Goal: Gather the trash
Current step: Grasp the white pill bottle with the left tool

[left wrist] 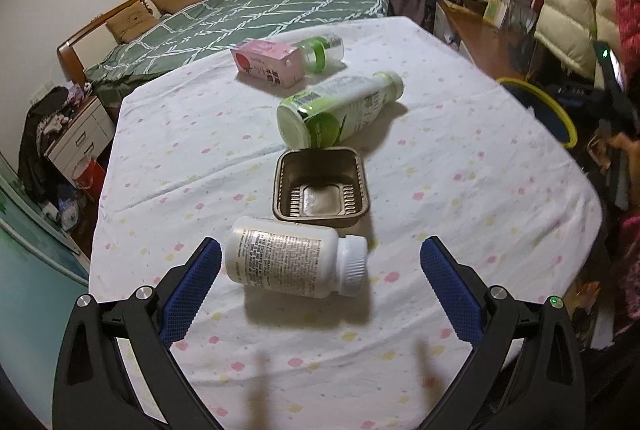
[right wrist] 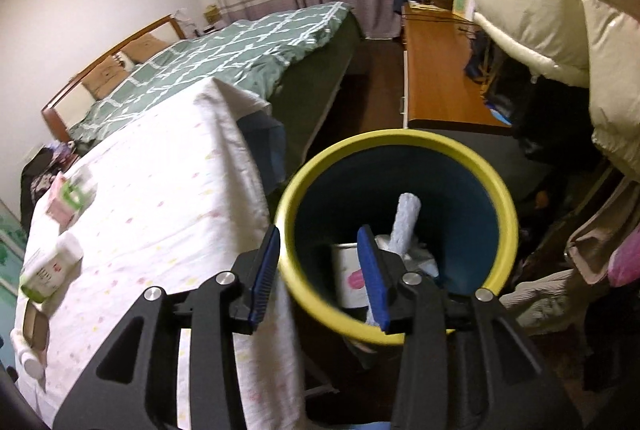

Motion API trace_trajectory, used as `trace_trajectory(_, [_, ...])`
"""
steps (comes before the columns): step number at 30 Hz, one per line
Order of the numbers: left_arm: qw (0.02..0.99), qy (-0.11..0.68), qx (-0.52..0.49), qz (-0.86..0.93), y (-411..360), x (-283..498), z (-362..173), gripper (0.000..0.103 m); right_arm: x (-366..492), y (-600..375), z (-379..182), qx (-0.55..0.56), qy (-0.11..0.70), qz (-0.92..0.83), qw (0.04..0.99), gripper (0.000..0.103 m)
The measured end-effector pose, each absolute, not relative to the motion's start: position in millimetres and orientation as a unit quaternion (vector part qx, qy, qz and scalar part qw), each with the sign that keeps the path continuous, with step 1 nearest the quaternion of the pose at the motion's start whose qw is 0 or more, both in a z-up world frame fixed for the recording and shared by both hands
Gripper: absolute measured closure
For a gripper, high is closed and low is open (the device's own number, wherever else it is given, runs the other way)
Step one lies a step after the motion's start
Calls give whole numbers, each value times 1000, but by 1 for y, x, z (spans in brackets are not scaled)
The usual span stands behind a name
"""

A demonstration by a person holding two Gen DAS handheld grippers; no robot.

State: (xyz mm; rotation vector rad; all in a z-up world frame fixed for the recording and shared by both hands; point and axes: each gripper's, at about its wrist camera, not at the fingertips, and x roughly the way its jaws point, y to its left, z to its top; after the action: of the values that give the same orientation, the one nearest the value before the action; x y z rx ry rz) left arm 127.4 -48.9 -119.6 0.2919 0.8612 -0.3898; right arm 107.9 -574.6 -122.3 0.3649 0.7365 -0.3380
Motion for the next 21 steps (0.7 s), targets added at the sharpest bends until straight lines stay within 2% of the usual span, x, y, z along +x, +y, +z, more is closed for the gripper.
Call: trace_trajectory(21, [857,443,182,-190,-47,159,-153,5,112,-557,-127,178,368,-131,903,63])
